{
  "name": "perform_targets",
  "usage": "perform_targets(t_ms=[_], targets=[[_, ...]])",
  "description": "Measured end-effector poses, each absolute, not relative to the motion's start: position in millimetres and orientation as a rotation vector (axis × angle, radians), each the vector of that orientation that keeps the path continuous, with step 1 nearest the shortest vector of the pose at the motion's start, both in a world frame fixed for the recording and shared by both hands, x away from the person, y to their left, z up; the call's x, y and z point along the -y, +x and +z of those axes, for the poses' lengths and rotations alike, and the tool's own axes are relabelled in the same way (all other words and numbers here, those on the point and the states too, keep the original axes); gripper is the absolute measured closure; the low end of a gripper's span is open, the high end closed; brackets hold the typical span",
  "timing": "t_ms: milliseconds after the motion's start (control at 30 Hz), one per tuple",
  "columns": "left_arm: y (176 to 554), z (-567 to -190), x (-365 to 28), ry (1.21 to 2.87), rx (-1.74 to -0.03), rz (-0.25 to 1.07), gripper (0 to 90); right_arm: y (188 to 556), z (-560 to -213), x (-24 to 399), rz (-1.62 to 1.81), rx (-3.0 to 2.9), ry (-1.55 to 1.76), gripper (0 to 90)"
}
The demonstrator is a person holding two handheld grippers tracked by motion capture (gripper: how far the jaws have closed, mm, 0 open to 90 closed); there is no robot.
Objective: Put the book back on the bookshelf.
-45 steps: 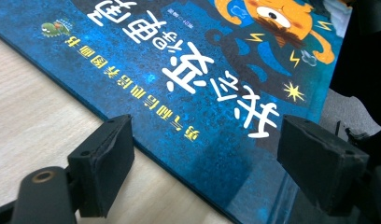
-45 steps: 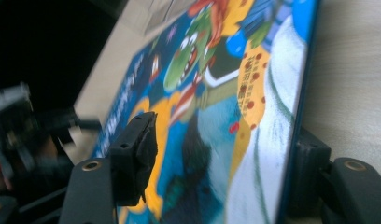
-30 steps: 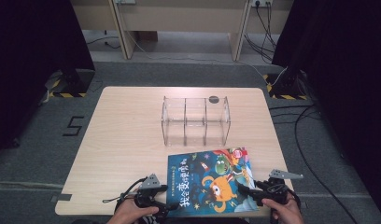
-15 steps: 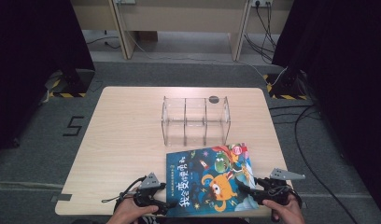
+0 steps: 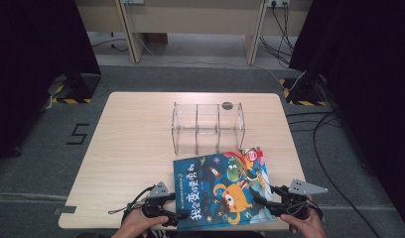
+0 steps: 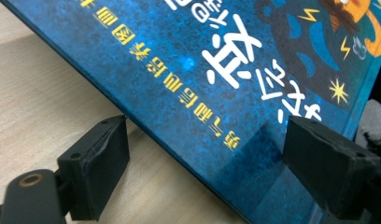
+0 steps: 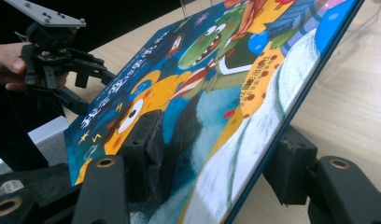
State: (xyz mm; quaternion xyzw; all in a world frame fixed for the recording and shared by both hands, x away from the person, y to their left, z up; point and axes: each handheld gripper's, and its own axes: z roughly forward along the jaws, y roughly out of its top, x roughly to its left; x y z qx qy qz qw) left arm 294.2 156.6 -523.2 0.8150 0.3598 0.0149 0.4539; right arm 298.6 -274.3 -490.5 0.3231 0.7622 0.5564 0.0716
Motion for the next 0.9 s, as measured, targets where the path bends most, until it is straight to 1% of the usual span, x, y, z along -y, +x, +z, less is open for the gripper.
perform_targets(t_ms=[100, 133, 233, 300, 433, 567, 600, 633, 900], targets=[[299, -524, -155, 2.001, -0.885, 0.021, 14.4, 299, -491, 275, 1.675, -2.293, 0.974, 44.0], [301, -522, -153, 1.999, -0.893, -0.003, 16.6, 300, -493, 275, 1.674, -2.295, 0.989, 44.0], [303, -520, -153, 2.001, -0.925, -0.012, 21.2, 300, -494, 275, 1.678, -2.299, 1.013, 44.0], [306, -519, -156, 1.976, -0.973, -0.045, 26.8, 303, -498, 276, 1.664, -2.313, 1.068, 43.7], [307, -519, -158, 1.964, -0.981, -0.044, 31.2, 305, -503, 277, 1.65, -2.331, 1.13, 43.5], [305, -515, -160, 1.925, -0.972, -0.027, 42.1, 307, -510, 277, 1.596, -2.368, 1.22, 42.8], [305, -515, -161, 1.906, -0.972, -0.034, 42.1, 308, -512, 277, 1.58, -2.375, 1.233, 42.5], [305, -515, -161, 1.887, -0.97, -0.043, 45.5, 309, -515, 277, 1.558, -2.388, 1.251, 41.9], [306, -513, -163, 1.841, -0.95, -0.075, 49.1, 312, -518, 278, 1.554, -2.404, 1.263, 41.6]])
